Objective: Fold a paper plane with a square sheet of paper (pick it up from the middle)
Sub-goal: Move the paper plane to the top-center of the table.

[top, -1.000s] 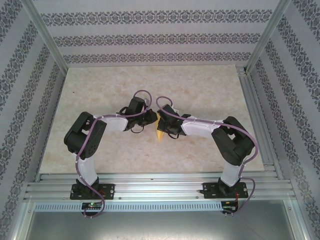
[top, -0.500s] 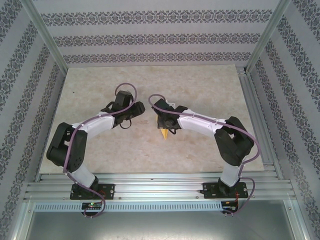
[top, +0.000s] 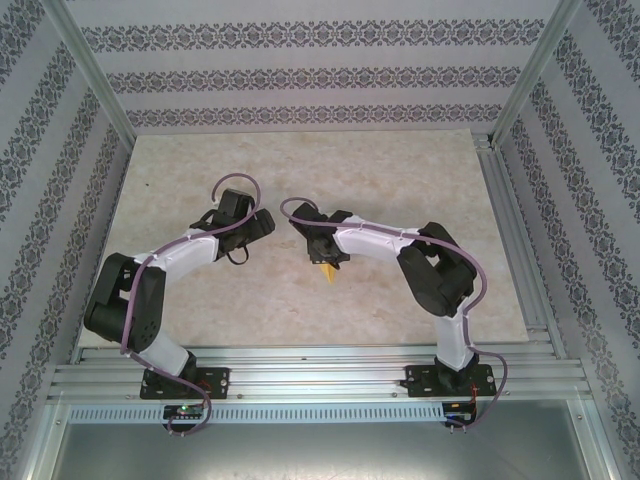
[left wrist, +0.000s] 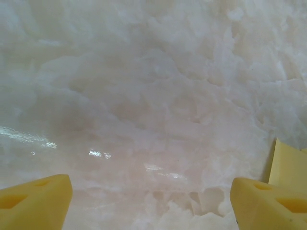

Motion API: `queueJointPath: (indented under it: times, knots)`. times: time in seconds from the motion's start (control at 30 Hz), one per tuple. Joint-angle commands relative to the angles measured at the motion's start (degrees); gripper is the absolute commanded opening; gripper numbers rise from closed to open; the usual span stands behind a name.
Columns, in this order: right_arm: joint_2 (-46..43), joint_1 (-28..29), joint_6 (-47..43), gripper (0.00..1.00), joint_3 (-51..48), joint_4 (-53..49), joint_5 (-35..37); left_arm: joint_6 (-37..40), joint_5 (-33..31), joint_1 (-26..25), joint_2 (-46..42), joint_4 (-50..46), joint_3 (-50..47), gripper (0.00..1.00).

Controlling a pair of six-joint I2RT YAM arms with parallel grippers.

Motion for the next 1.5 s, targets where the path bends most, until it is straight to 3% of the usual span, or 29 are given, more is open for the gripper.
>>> queueJointPath:
  times: [0.0,0.47,1.03,1.27,1.47]
  knots:
    - [1.24,0.87,0.48,0.24,2.04,-0.50,1.18,1.30,-1.62,0.73,-1.37,-1.37,0.15,0.87]
    - [2.42,0.83,3.95,0.25,0.02,2.27,2.75,1.67,-1.44,0.66,-0.67,-1.96,0.68,0.89]
    - [2.59,1.51,6.28,0.16,-3.83,6.85,5.19,2.49,-1.78,0.70,-0.42,-3.19,1.38,0.90]
    - [-1.73,1.24,3.00,0.11,-3.65,7.16,6.87,2.89,-2.09,0.76,-0.93,-4.00,1.62,0.91]
    - [-2.93,-1.80,-2.75,0.11,-1.02,9.52,5.58,3.92,-6.06,0.98,-3.66,-5.49,0.54,1.00]
